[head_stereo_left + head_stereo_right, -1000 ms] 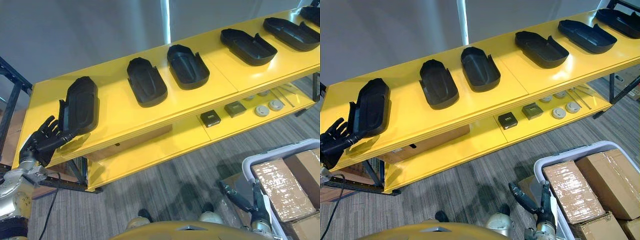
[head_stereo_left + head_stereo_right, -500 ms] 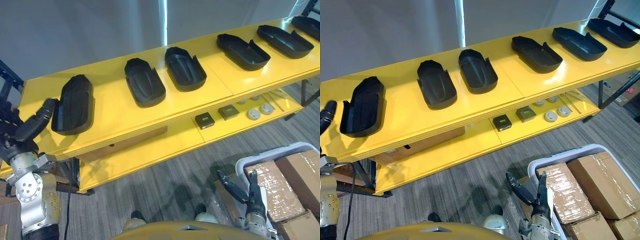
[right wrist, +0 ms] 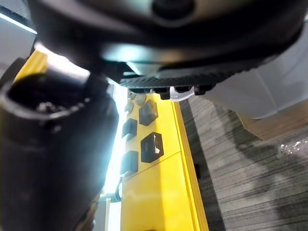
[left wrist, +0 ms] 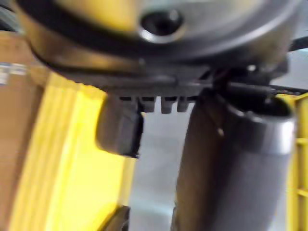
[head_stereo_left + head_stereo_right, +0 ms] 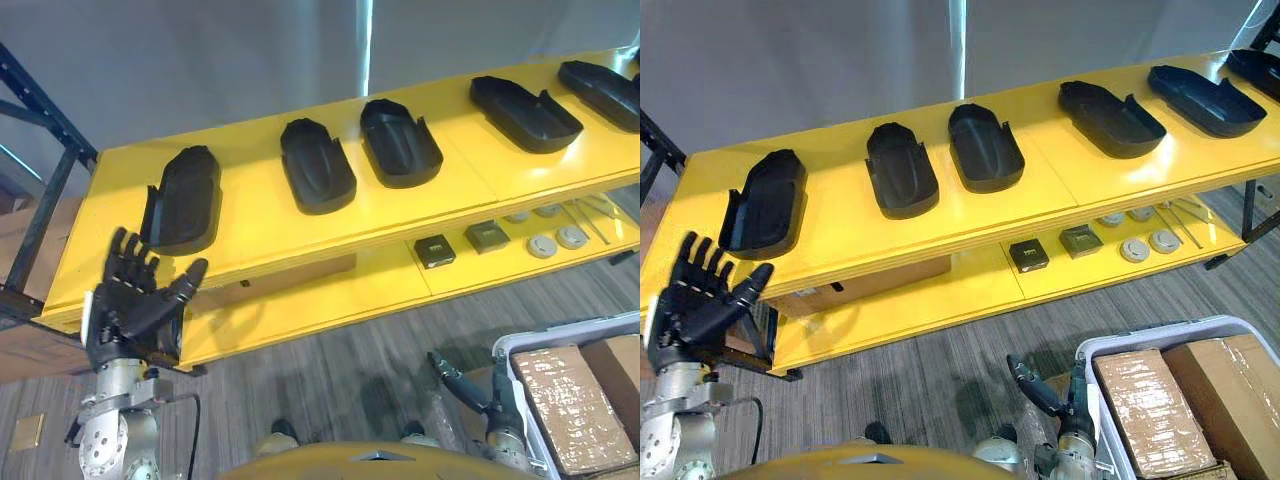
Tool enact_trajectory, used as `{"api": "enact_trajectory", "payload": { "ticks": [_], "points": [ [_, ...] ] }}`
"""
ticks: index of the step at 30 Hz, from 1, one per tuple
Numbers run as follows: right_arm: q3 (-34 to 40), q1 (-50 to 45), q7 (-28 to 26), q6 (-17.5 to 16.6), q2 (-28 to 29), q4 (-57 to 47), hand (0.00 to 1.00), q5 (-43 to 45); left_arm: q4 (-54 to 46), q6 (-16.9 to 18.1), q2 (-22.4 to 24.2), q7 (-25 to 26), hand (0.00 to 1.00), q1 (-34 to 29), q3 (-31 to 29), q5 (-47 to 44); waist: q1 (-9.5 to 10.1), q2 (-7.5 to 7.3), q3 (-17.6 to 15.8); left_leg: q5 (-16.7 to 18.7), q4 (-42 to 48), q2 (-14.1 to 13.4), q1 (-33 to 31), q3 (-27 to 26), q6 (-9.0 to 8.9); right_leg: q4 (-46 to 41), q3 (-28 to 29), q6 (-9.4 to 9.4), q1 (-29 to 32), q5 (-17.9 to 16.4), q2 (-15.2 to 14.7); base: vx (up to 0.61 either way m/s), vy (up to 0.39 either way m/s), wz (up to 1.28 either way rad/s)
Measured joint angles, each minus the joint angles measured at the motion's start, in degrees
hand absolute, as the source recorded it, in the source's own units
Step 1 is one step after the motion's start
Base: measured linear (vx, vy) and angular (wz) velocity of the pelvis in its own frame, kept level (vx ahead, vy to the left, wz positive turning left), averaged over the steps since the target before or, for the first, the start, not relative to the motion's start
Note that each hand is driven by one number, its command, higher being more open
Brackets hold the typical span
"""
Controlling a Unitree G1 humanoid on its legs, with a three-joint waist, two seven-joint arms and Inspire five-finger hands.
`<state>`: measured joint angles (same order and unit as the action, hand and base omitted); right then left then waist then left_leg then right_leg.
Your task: Walk over and take three plastic housings, then place them on the shelf
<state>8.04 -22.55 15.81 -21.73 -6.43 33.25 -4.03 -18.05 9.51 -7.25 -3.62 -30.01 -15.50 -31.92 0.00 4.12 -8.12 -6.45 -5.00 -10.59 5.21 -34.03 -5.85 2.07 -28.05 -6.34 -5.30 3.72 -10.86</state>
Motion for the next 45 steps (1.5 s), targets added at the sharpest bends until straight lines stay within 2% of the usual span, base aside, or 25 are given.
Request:
{"api": "enact_trajectory", "payload": {
  "ticks": [5,12,18,22,27,34,40,45],
  "points": [
    [-0.4,0.8,0.0,0.0,-0.1,1.2,1.0,0.0,1.7,-1.0,0.0,-1.5,1.0,-1.8,1.7,-1.8,-0.08,-0.26,-0.2,-0.3,0.1,0.1,-0.8,0.3,-0.2,-0.1,-0.3,-0.26,0.3,0.2,-0.1,0.01,0.009,0.03],
    [-0.6,0.9,0.7,0.0,-0.6,2.6,1.0,0.3,2.1,-1.0,-0.1,-3.5,1.0,-1.9,1.7,-4.2,-0.13,0.32,-0.4,-0.3,0.2,0.0,-0.8,0.6,-0.23,-0.4,-0.6,-0.26,0.3,-0.1,-0.1,0.01,0.003,0.02],
    [-1.5,1.1,1.3,-0.1,-1.2,3.9,1.0,1.1,2.5,-0.8,-2.6,-3.9,1.0,-0.6,2.9,-4.2,-0.3,0.58,-0.4,-0.2,0.2,-0.1,-0.8,-0.4,-0.31,-0.5,0.3,-0.23,1.3,-0.2,0.0,-0.01,0.005,-0.08],
    [-1.9,1.0,1.9,-0.1,-2.1,4.9,1.0,1.1,2.5,-0.3,-3.0,-1.7,1.0,1.7,2.8,-4.4,-0.4,0.92,-0.5,-0.2,0.2,-0.1,-0.7,-1.8,-0.34,-1.0,1.7,-0.28,2.1,-0.1,0.0,0.01,0.01,-0.15],
    [-1.8,0.8,2.2,-0.1,-2.2,4.9,1.0,1.1,2.5,-0.3,-3.0,-0.1,1.0,3.2,2.8,-4.4,-1.78,1.12,-0.6,-0.2,0.2,-0.2,-0.5,-2.1,-0.37,-1.0,2.0,-0.31,2.2,-0.1,0.0,0.0,0.001,-0.02],
    [-1.8,0.4,2.2,-0.1,-2.2,4.9,1.0,0.9,2.6,-0.3,-3.0,1.9,1.0,4.2,2.8,-4.2,-1.72,1.57,-0.8,-0.2,0.2,-0.2,-0.6,-1.9,-0.36,-1.2,1.8,-0.25,2.2,-0.2,0.0,0.0,0.0,0.01],
    [-1.8,0.3,3.0,-0.2,-2.2,4.0,1.0,0.1,7.1,-0.3,-3.0,4.2,1.0,5.8,2.7,-3.6,-1.83,2.38,-1.6,0.0,0.2,-0.3,-1.3,-1.7,-0.19,-2.2,1.7,0.25,3.2,-1.1,-0.2,-0.01,0.001,0.01],
    [-1.8,0.2,3.2,-0.5,-2.2,4.0,1.0,-0.1,7.7,-0.2,-3.4,5.0,1.0,7.1,2.4,-3.6,-1.68,2.24,-1.9,-0.4,0.2,-0.5,-1.8,-1.6,-0.41,-4.1,1.8,-0.04,4.4,-1.8,-0.4,0.0,0.0,0.0]
  ]
}}
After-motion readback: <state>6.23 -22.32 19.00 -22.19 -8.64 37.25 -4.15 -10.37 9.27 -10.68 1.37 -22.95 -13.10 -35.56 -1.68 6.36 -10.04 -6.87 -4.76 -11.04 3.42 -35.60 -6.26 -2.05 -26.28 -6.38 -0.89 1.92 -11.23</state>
